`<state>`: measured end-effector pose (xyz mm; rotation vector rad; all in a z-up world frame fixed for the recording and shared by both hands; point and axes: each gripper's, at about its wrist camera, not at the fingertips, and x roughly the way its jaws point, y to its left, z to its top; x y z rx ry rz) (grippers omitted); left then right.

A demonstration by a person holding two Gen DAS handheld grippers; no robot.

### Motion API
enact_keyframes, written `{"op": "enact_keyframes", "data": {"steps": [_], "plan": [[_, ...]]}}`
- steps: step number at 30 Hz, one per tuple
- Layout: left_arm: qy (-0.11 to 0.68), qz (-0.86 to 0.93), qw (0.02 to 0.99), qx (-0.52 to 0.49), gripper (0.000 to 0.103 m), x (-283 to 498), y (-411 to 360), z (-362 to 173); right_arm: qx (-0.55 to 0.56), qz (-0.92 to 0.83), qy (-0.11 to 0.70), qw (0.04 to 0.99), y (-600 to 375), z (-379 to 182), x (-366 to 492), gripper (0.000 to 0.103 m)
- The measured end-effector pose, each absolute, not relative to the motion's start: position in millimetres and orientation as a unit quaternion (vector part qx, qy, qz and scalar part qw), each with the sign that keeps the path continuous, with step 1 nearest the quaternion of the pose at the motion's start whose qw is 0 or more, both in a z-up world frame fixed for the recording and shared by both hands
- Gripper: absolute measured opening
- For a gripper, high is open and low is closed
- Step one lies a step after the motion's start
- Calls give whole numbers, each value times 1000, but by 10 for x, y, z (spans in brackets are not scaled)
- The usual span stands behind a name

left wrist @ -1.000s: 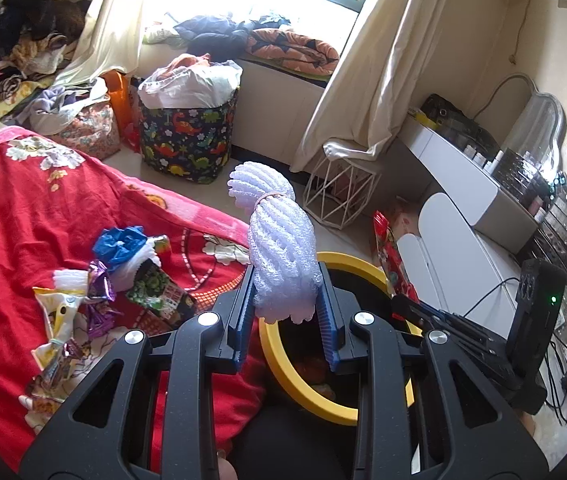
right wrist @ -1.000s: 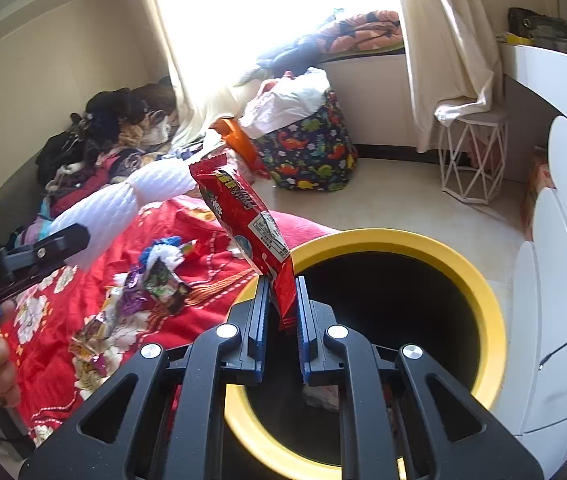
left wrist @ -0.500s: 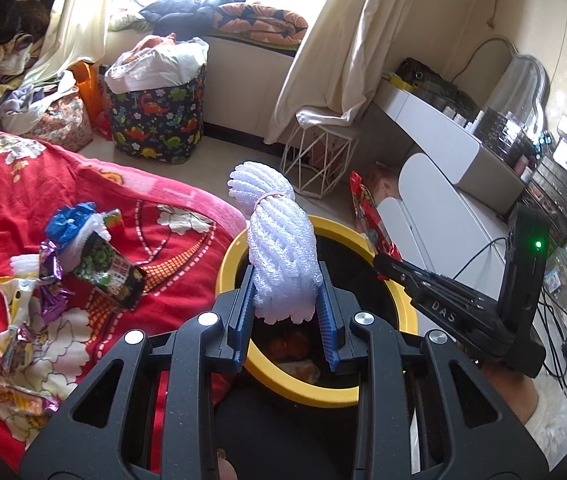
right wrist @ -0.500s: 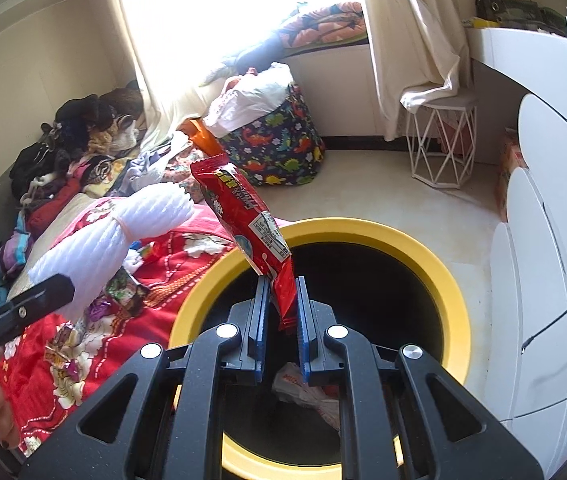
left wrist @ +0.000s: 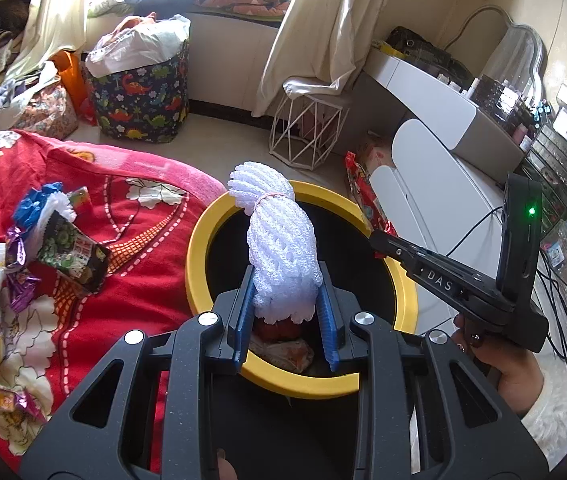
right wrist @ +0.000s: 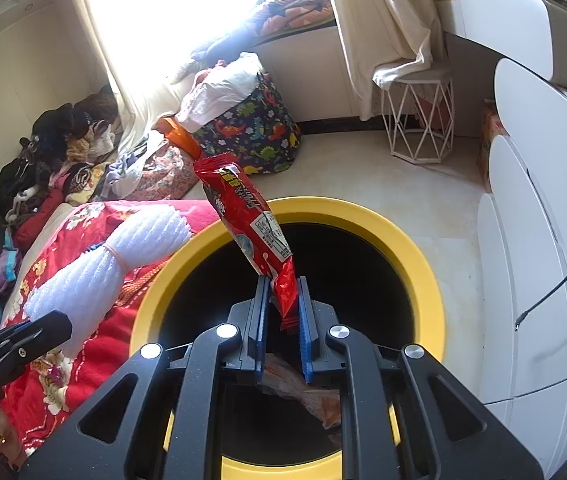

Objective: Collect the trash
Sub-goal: 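Open both tools to drop the toy and wrapper into the bin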

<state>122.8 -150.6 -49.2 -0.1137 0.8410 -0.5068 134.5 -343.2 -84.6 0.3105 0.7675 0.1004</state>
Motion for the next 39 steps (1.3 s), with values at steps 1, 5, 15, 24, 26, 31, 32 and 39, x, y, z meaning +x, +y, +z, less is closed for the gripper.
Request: {"op": "enact_keyframes", "data": {"steps": [1, 5, 15, 24, 26, 31, 32, 39], "plan": [[405, -244, 880, -54, 22, 1234, -1523, -504, 152, 47, 374, 914, -3445, -861, 1353, 14], [413, -249, 875, -50, 23, 1277, -1607, -567, 159, 43, 377, 911, -3512, -908, 1358, 15], [405, -213, 887, -58, 87, 1356, -1499, -620, 172, 28, 376, 910, -3617, -971, 1324, 60], [387, -184, 900, -81, 92, 1295, -1297, -534, 154, 37, 360, 919, -3470, -864, 1310, 70], [380, -176, 904, -81, 92, 1282, -1253, -496, 151, 40, 354, 922, -3428, -827, 1296, 71], [361, -160, 915, -83, 92, 1244, -1140, -392, 141, 50, 340, 928, -3321, -740, 1275, 73], [358, -158, 917, -83, 92, 1241, -1117, -378, 139, 51, 338, 930, -3292, -721, 1270, 73], [336, -144, 926, -90, 92, 1203, -954, -253, 123, 69, 313, 939, -3104, -574, 1221, 76]]}}
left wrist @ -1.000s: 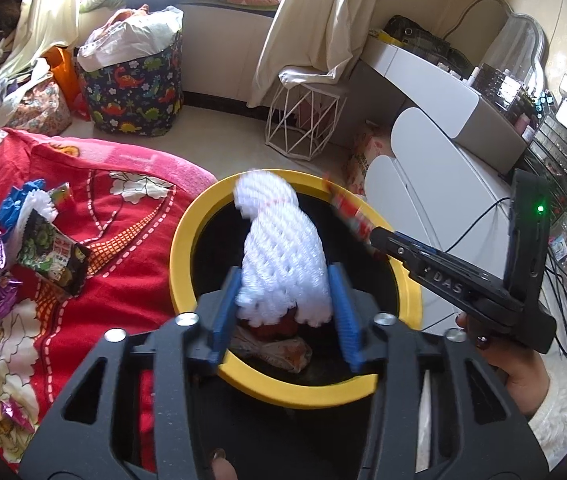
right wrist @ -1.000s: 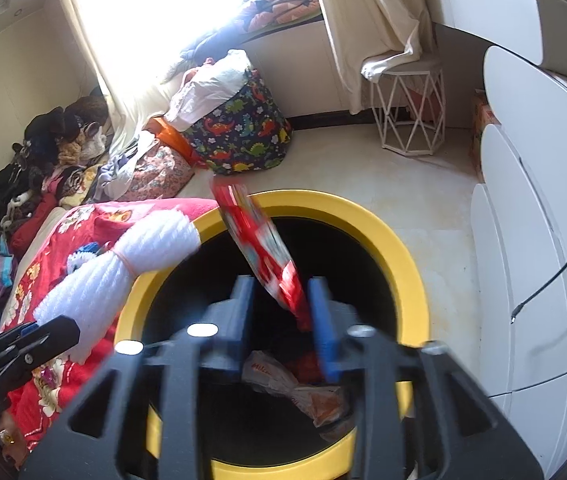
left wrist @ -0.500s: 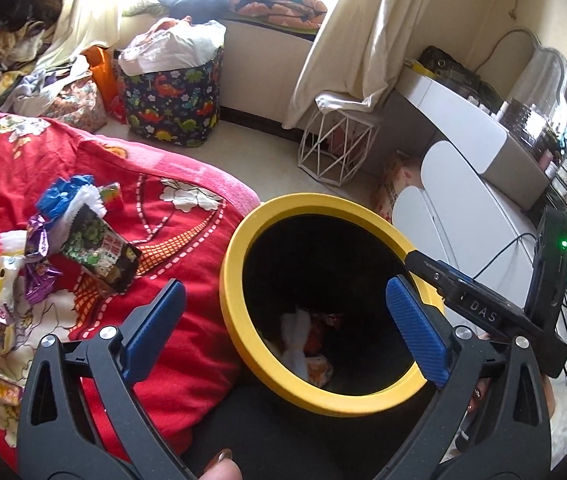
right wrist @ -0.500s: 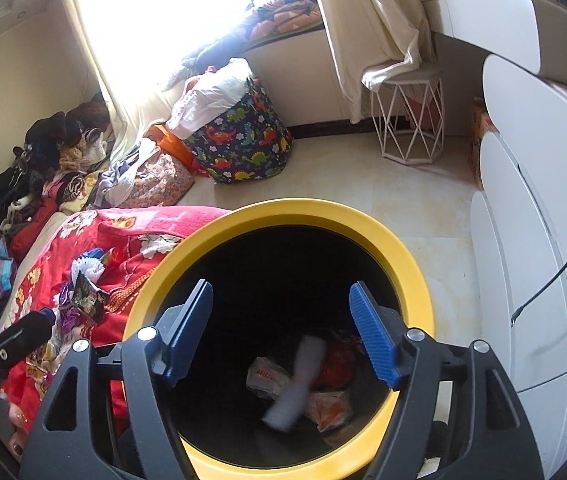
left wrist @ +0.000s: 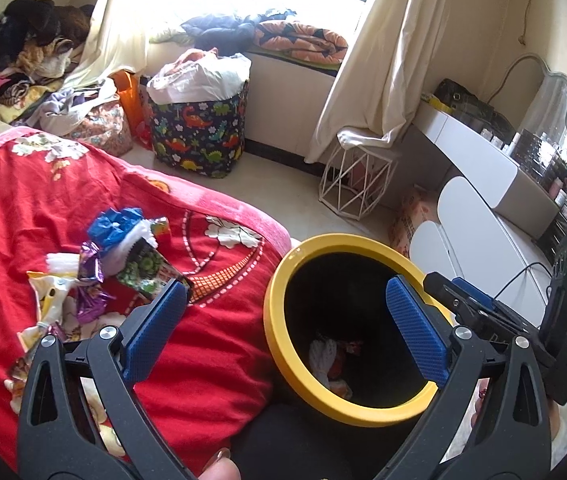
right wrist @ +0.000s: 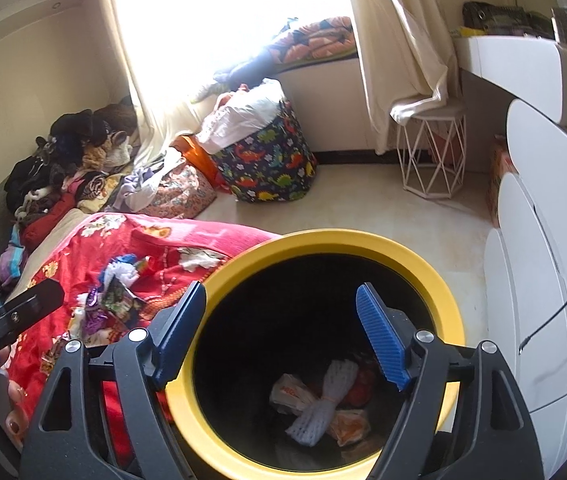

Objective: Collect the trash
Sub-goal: 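Open both tools to drop the toy and wrapper into the bin, then move both open tools from the bin over the snack wrappers on the bed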

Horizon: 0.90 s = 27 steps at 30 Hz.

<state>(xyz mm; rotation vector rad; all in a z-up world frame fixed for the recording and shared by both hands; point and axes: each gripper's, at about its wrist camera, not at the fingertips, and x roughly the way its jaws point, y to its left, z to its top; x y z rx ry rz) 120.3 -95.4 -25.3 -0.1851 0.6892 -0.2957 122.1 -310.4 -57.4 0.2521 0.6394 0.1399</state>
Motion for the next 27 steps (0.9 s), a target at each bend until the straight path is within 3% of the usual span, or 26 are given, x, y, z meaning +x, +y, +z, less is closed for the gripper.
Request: {"op": "enact_keyframes", "data": {"steps": [27], "plan": [[303, -88, 940, -132, 92, 1154, -240, -97, 63, 120, 299, 945, -2434, -410, 1112, 81]]}}
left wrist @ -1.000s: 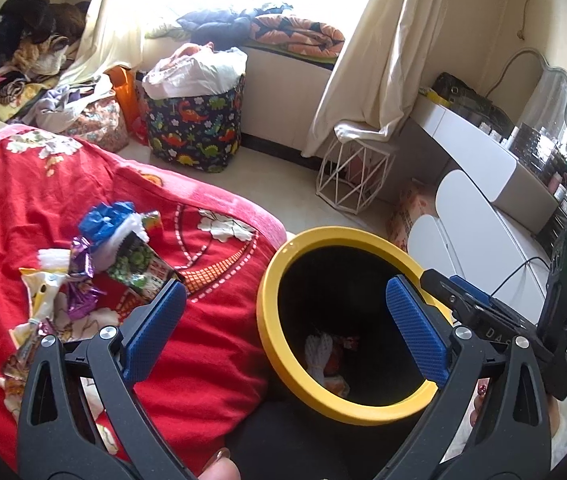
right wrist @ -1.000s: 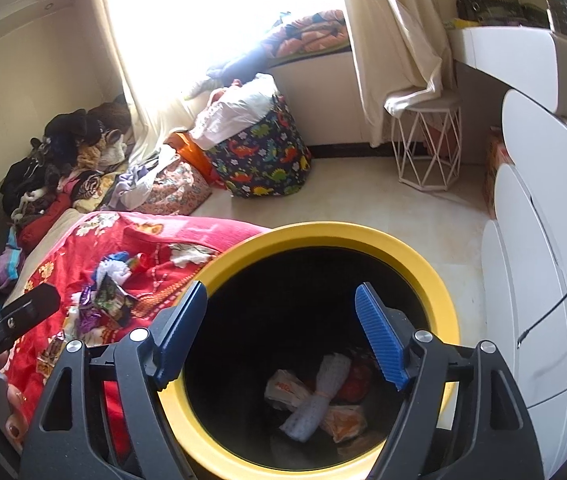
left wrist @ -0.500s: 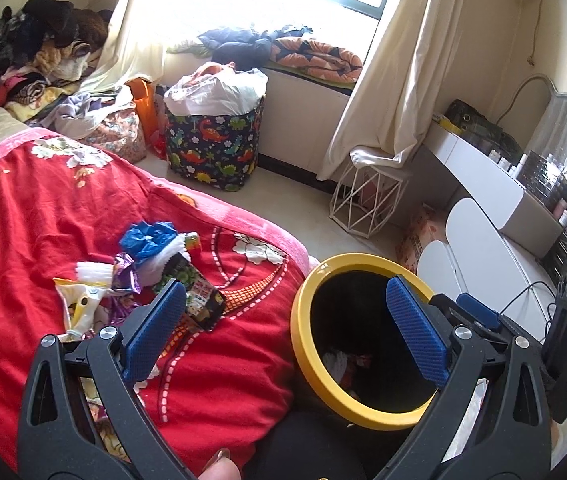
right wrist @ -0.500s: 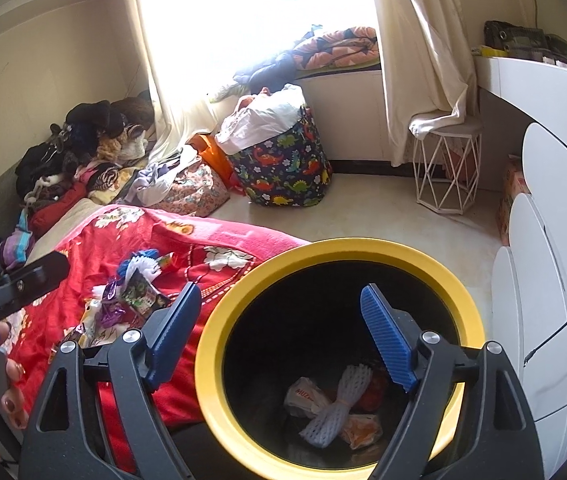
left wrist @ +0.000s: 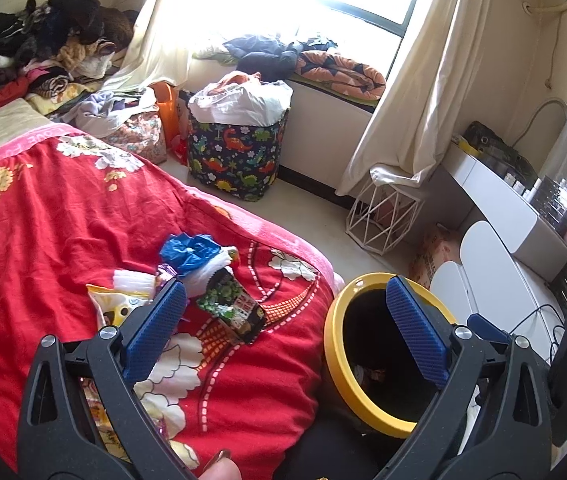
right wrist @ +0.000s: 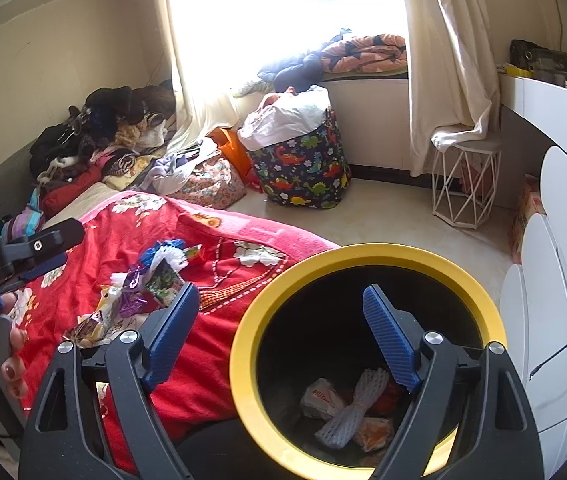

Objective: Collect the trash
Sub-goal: 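Move both open tools from the bin over the snack wrappers on the bed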

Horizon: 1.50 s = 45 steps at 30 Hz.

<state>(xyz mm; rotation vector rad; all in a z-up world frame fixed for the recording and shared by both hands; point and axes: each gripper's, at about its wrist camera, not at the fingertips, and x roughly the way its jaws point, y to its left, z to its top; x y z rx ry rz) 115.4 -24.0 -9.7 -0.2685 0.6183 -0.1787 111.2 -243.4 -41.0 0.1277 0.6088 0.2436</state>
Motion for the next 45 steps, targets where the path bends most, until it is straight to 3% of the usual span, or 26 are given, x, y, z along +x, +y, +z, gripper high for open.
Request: {"op": "enact_keyframes", "data": {"steps": [28, 45], "plan": [[288, -6, 941, -176, 92, 1089, 635, -91, 14, 188, 312, 931, -1780, -415, 1183, 83], [335, 29, 926, -170, 92, 902, 1018, -422, -8, 208, 338, 918, -1432, -560, 1380, 83]]}}
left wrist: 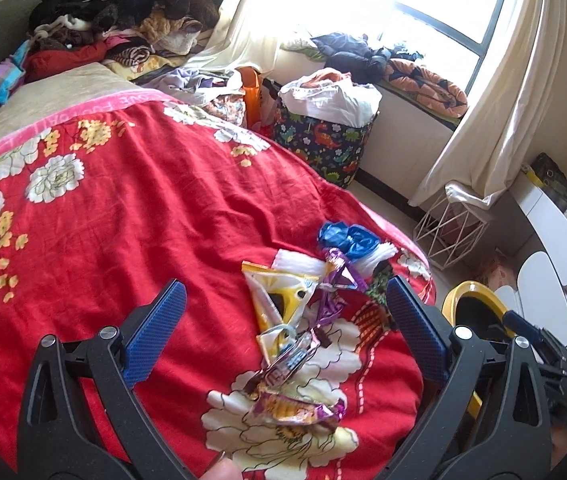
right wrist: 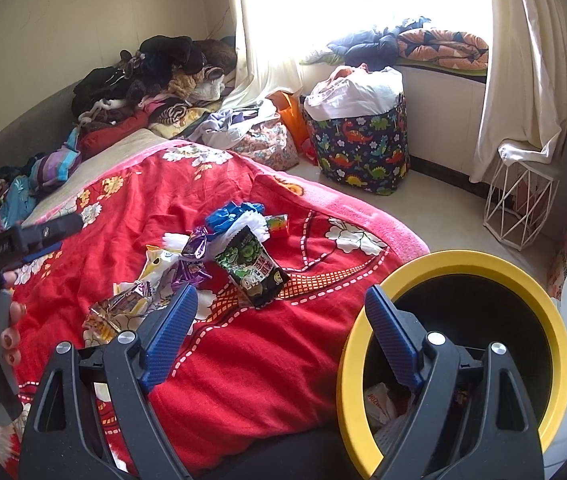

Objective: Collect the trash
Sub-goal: 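Move both open tools from the bin over the snack wrappers on the bed, then grasp the green snack bag with the right tool while the left tool grasps a pink wrapper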

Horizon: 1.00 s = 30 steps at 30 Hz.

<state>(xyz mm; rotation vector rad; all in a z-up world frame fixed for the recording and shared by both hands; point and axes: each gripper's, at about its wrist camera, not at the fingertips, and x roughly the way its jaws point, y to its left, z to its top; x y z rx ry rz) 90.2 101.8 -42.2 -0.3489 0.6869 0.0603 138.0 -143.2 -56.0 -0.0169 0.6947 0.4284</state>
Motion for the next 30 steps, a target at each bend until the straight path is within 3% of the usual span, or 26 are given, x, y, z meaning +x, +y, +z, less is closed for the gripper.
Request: {"op": "enact_keyframes", "data": {"steps": [14, 30], "plan": [[386, 21, 908, -163, 91, 687, 1044, -797, -18, 209, 371, 904, -1211, -797, 1743, 83], [431, -8, 885, -179, 56, 603, 982, -1071, -75, 209, 415, 883, -784, -1197, 2229, 83]]}}
